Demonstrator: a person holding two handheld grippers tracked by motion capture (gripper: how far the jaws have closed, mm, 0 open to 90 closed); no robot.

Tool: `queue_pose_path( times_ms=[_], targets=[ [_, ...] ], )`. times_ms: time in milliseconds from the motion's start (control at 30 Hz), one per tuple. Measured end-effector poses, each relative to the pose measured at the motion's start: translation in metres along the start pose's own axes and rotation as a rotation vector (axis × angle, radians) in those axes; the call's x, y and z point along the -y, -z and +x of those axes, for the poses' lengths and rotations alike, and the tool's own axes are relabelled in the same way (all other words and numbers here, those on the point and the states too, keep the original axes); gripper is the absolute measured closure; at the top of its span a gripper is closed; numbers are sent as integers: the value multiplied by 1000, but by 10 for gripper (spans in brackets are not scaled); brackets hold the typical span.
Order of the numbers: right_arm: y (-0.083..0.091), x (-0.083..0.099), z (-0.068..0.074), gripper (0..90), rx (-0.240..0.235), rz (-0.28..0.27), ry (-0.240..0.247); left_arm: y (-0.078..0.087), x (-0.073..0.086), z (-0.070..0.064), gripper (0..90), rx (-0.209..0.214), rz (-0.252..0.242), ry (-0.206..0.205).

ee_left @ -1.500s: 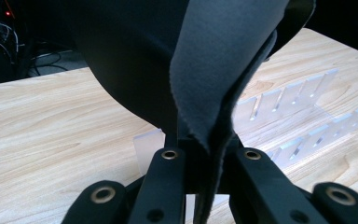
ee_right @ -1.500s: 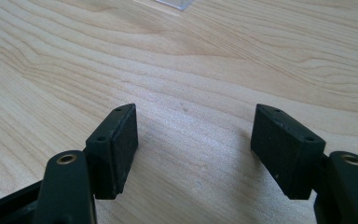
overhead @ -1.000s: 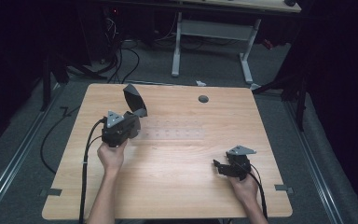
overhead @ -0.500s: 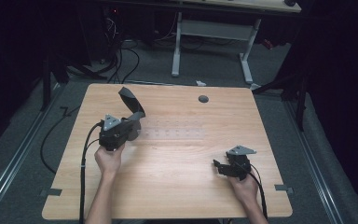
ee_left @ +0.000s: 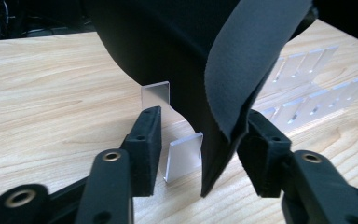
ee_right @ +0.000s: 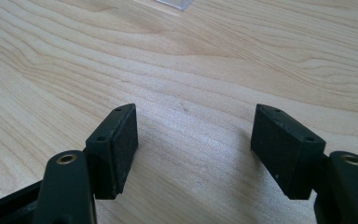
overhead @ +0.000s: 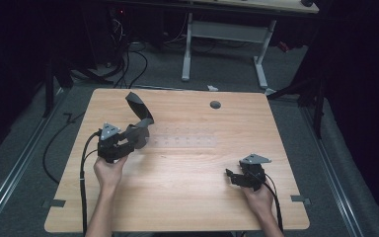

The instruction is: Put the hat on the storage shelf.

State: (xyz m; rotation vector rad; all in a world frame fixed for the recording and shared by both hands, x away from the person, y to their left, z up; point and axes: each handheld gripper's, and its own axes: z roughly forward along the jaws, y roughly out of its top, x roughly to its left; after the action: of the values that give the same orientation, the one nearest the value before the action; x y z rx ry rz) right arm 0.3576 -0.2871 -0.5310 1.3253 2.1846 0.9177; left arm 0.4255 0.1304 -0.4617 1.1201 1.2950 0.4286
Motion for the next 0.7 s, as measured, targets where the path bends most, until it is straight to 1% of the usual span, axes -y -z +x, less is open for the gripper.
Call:
queue_pose_path(
  times_ms=[67, 167, 300, 367, 500, 700],
  targets=[
    [0, 0, 0, 321, 0, 0, 0, 4, -2, 0, 481, 3, 4, 7],
    [0, 0, 0, 321, 0, 0, 0, 9, -3, -1, 461, 4, 15, 0],
    [0, 0, 0, 321, 0, 0, 0, 17, -3, -6, 447, 19, 22, -10],
    [0, 0, 0, 321, 0, 0, 0, 22, -4, -7, 444, 29, 20, -1],
    [0, 0, 0, 321, 0, 0, 0, 30, -2, -7, 436, 34, 21, 18],
    [0, 0, 0, 321, 0, 0, 0, 41, 2, -5, 428, 31, 31, 24]
  ],
)
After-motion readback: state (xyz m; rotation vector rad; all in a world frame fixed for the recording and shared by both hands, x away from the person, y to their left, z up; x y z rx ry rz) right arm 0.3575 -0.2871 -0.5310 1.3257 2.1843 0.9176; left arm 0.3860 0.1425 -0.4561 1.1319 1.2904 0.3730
